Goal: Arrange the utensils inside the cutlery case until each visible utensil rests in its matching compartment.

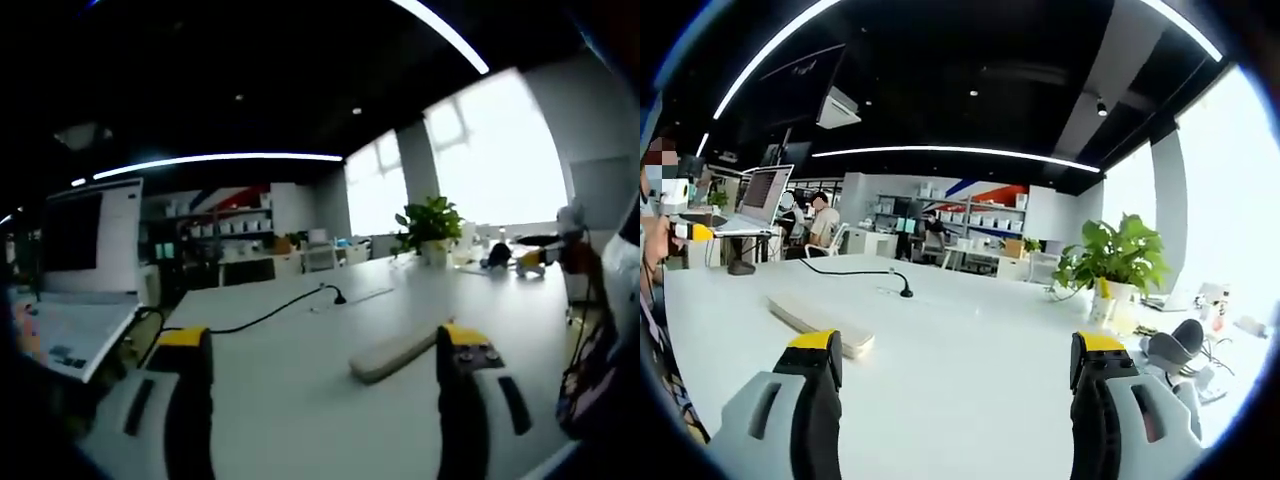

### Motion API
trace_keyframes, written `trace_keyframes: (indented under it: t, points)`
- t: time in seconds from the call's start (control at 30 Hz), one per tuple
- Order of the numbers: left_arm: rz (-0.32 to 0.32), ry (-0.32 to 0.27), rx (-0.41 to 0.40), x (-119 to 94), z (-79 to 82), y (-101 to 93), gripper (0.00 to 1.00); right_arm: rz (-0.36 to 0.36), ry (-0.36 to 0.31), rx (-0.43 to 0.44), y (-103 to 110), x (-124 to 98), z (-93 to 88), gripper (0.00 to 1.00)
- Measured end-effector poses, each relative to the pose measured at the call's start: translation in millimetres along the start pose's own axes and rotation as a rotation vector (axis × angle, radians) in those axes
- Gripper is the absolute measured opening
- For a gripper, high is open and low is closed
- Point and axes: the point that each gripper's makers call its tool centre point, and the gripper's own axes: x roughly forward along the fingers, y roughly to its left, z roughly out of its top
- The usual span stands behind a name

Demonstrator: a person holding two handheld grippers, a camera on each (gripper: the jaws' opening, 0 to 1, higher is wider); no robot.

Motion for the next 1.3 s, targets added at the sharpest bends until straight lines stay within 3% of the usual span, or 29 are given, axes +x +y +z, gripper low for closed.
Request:
trace_keyframes:
  t: [1.3]
  points:
    - [-0.016, 0.019, 0.012, 4, -6.1, -6.5, 0.97, 0.022, 0.019, 0.006, 10, 4, -7.8, 0.98]
